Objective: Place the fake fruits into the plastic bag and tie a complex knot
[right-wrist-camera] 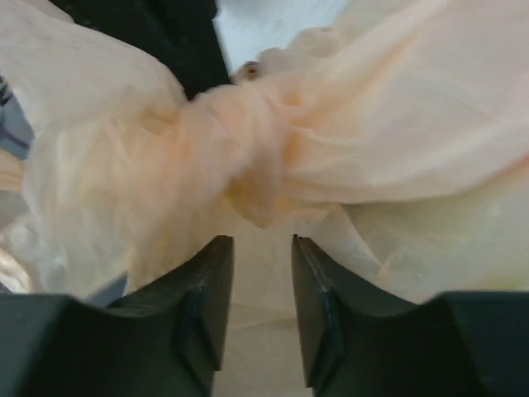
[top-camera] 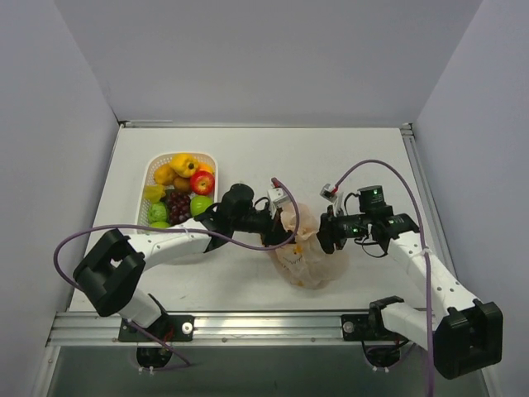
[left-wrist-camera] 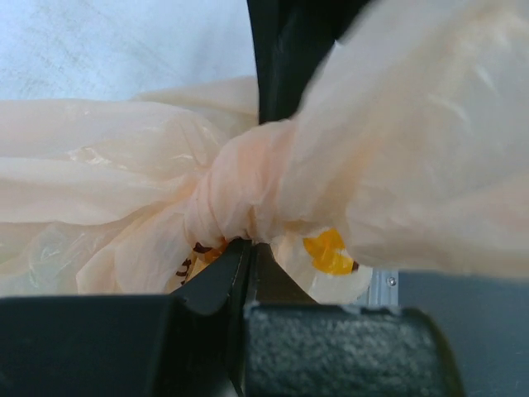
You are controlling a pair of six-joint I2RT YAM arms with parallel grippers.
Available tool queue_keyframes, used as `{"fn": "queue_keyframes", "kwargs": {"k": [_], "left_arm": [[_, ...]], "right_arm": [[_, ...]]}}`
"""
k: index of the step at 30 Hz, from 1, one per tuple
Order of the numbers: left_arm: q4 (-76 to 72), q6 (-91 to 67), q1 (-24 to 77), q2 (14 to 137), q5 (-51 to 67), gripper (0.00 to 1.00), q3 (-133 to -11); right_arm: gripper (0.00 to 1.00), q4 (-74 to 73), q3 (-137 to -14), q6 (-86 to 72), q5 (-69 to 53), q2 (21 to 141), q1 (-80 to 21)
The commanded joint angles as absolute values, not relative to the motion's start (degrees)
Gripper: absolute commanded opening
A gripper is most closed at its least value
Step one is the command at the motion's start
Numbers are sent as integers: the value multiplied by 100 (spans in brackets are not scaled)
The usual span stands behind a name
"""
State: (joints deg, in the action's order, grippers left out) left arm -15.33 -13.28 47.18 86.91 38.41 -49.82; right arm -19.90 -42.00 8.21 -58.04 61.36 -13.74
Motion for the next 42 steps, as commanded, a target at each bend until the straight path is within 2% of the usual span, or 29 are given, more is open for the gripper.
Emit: {"fn": "queue_keyframes", "kwargs": {"k": [1,3,5,9,16,21,27,31,36,42], "left_arm": [[-2353,-1757,4728,8797,4183,0,-5001],[-2853,-2151,4755,8911,4437,0,-4931],[-3180,-2381,4772,9000,4683,0,-4913],[-4215,-2960,4799,9123,5140,0,-4851],[-5333,-3989,4395,9123,6203,0,-5132],[-5607,-4158,4228,9009,6731,0,-5352],[-5520,-4070,4069,9281,6294,0,-5344],[-5440,-3973,4131,9799,6082,0,-5501],[-7169,-5175,4157,10599,5977,0,-5458],[-7654,-5326,4298,10898,5967,0,-5475]], "right_arm": [[41,-1391,-3764,338,-5959,5740,-1775],[53,-749,-3648,36,-5784,5643,-2047],[56,-311,-3639,-340,-5757,5782,-2205],[68,684,-3586,-1036,-5634,5924,-2232],[71,1817,-3884,-1836,-5336,6108,-2197],[83,2416,-3964,-2188,-4922,6135,-2171],[83,2997,-4087,-2680,-4983,6284,-2329],[83,3014,-3737,-2628,-4861,6363,-2487],[85,3286,-3314,-2663,-4544,6346,-2487],[87,3612,-3085,-2725,-4456,6381,-2584]]}}
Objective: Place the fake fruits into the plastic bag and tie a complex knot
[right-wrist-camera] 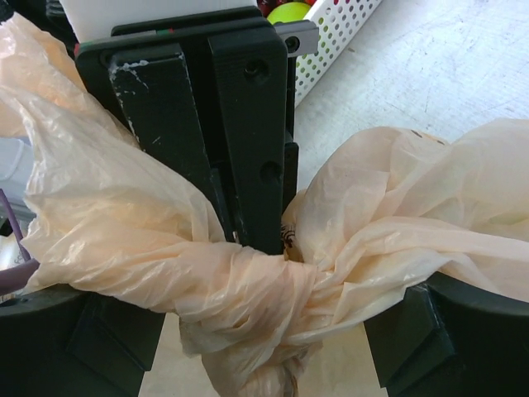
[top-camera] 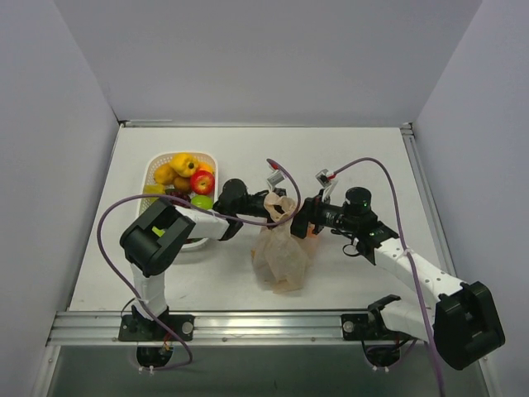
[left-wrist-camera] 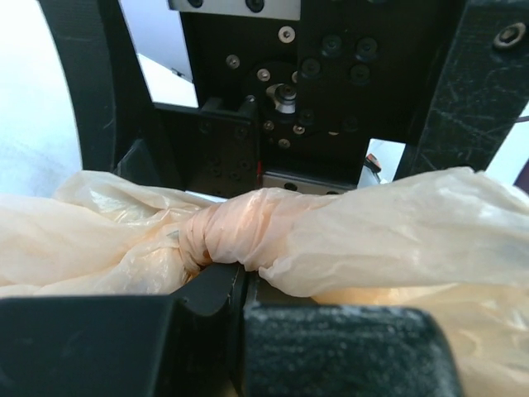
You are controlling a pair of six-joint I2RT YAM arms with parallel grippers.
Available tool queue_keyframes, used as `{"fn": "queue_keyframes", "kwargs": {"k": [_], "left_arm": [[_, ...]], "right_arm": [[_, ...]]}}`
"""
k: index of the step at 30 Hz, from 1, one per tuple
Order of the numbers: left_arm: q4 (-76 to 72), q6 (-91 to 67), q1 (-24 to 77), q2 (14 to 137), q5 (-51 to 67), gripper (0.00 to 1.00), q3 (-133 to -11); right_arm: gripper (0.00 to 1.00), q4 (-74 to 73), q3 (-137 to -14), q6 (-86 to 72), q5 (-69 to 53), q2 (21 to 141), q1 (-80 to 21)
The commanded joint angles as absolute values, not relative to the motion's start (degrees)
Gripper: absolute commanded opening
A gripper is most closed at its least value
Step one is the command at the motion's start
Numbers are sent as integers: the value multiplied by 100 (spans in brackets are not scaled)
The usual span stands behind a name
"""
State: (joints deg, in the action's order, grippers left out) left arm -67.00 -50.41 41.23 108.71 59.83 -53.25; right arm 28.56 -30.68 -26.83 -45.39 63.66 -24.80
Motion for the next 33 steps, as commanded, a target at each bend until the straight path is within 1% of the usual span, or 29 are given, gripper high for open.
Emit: {"fn": "queue_keyframes", "kwargs": {"k": [1,3,6,7,12,16,19,20,21,22,25,27,33], "left_arm": [[-7699,-5326,4359,10916,6003,0,-5458],[-7726,-5291,4377,10872,6029,0,-5388],[-7726,-5230,4298,10784,5994,0,-5204],[-7708,-5229,4272,10758,5985,0,-5168],[-7638,-5194,4184,10609,5994,0,-5098],[-7611,-5186,4184,10600,6020,0,-5115],[-7594,-5186,4192,10608,6038,0,-5150],[-7585,-5186,4192,10608,6029,0,-5168],[-7585,-5186,4184,10617,6038,0,-5177],[-7585,-5186,4184,10617,6029,0,-5194],[-7567,-5177,4192,10600,6056,0,-5203],[-7550,-5168,4192,10591,6073,0,-5203],[-7532,-5142,4184,10617,6056,0,-5212]], "right_arm": [[87,3560,-3076,-2638,-4447,6363,-2575],[86,3350,-3120,-2436,-4552,6320,-2532],[86,2350,-3260,-1576,-4956,6127,-2356],[86,1564,-3417,-1182,-5001,5987,-2286],[85,-478,-3805,-344,-5447,5433,-1996],[83,-1308,-4113,-44,-5590,4915,-1881],[66,-1591,-4149,176,-5669,4755,-1644],[52,-1582,-4088,176,-5608,4755,-1548],[44,-1495,-4061,158,-5520,4807,-1416],[34,-1381,-4034,80,-5346,4869,-1337],[21,-854,-4017,-324,-5142,5123,-1231],[20,-434,-3973,-517,-5133,5238,-1231],[24,-44,-3911,-940,-5598,5230,-1248]]}}
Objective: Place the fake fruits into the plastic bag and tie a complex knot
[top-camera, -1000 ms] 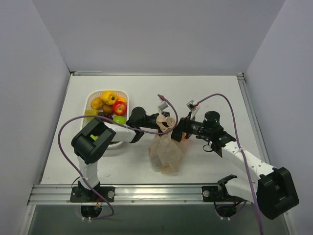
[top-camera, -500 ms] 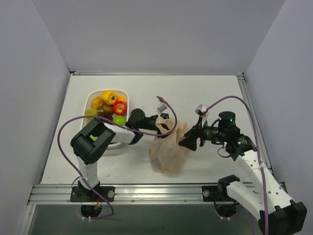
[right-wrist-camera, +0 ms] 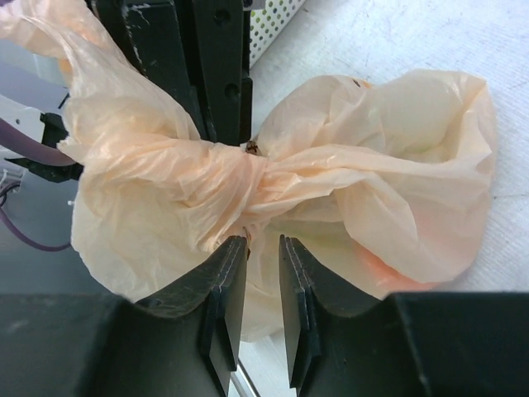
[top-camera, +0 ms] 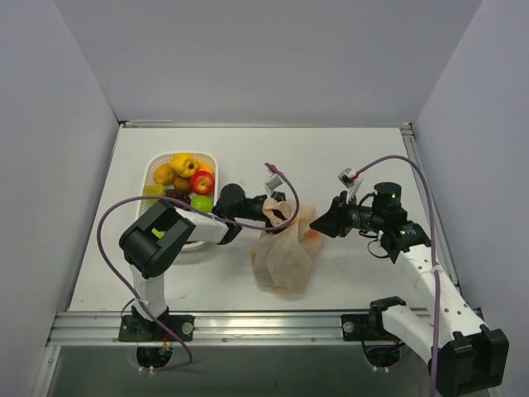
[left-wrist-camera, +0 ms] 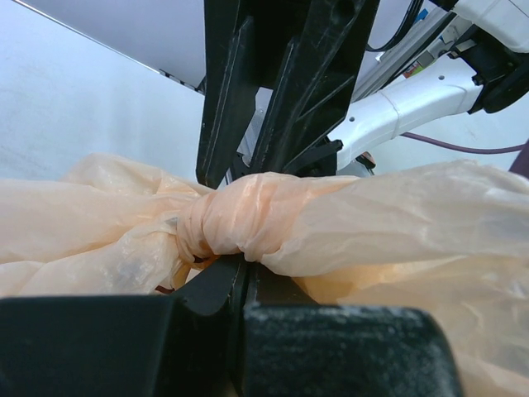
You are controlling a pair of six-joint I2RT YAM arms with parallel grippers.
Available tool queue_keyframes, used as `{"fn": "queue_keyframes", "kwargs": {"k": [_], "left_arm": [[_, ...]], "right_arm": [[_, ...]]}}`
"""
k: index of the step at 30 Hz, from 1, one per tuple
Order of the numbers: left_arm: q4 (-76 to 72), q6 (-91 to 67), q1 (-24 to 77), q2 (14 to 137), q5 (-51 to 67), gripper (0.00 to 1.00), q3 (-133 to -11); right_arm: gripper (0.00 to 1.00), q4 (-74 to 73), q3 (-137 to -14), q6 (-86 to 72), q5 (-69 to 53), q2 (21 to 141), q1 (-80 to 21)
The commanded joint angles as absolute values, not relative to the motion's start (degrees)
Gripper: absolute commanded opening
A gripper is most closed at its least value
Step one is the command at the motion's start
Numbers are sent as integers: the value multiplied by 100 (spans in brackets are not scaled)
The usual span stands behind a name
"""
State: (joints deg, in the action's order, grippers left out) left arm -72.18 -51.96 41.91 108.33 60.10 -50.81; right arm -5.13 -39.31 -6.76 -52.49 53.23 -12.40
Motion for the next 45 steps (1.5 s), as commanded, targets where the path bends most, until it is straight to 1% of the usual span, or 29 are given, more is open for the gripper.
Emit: {"fn": "queue_keyframes", "kwargs": {"k": [1,5,8,15,30,37,45], "left_arm": [[-7532,-5133,4192,10626,6056,0,-5229],[-7532,-5133,4184,10661,6056,0,-5273],[-7532,-5133,4192,10705,6047,0,-5309],[-7524,-5142,4210,10696,6091,0,-5353],[-7506,-5124,4210,10696,6108,0,-5335],[-7506,-5124,4236,10714,6100,0,-5352],[-7497,-5124,4289,10767,6091,0,-5432]], "right_arm": [[24,-44,-3911,-967,-5633,5195,-1248],[26,-97,-3867,-932,-5687,5036,-1292],[28,-210,-3946,-722,-5441,5141,-1449],[28,-290,-3990,-545,-4825,5309,-1486],[27,-53,-4140,-809,-5194,5221,-1046],[27,193,-4122,-888,-5255,5378,-1037],[28,351,-3973,-800,-5256,5555,-1274]]}}
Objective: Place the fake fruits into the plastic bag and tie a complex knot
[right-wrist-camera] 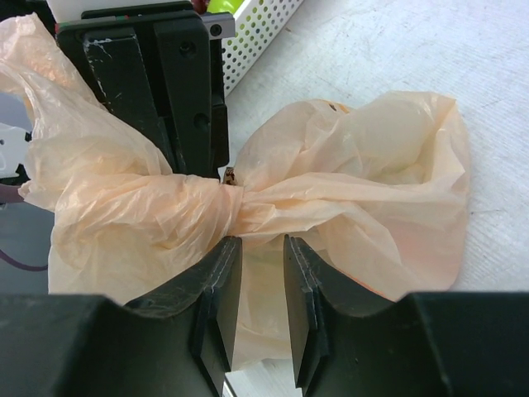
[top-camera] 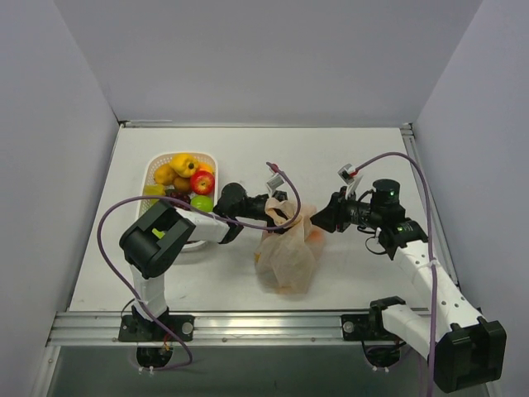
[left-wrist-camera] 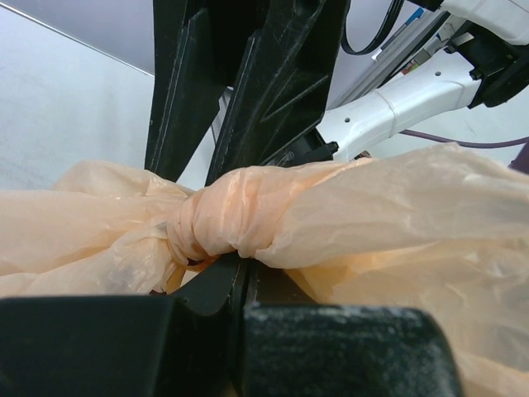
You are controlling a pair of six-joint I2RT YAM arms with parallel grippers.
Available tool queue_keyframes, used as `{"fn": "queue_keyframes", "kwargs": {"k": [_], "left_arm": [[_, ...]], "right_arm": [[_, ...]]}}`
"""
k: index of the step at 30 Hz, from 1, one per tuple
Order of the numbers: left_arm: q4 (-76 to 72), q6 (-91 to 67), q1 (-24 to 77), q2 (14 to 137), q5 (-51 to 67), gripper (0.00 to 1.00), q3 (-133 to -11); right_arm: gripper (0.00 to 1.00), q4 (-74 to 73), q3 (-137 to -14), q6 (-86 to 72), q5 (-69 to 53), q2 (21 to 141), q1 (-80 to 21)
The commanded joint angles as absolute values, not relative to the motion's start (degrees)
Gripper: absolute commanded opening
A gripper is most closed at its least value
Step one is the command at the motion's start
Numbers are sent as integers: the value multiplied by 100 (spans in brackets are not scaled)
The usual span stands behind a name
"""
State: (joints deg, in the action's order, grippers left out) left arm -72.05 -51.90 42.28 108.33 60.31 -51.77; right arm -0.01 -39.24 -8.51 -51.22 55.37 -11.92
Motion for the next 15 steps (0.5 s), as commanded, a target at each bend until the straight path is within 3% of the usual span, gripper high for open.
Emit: {"fn": "queue_keyframes", "kwargs": {"k": [1,15], "left_arm": [[-7488,-5115,4298,10767,6091,0,-5440],[-7348,-5019,4237,10802,5968,0,-5265]], "right_arm": [[28,360,-3981,-887,-5282,5555,-1292],[35,123,-3859,-1107,-5783,5063,-1424]]}}
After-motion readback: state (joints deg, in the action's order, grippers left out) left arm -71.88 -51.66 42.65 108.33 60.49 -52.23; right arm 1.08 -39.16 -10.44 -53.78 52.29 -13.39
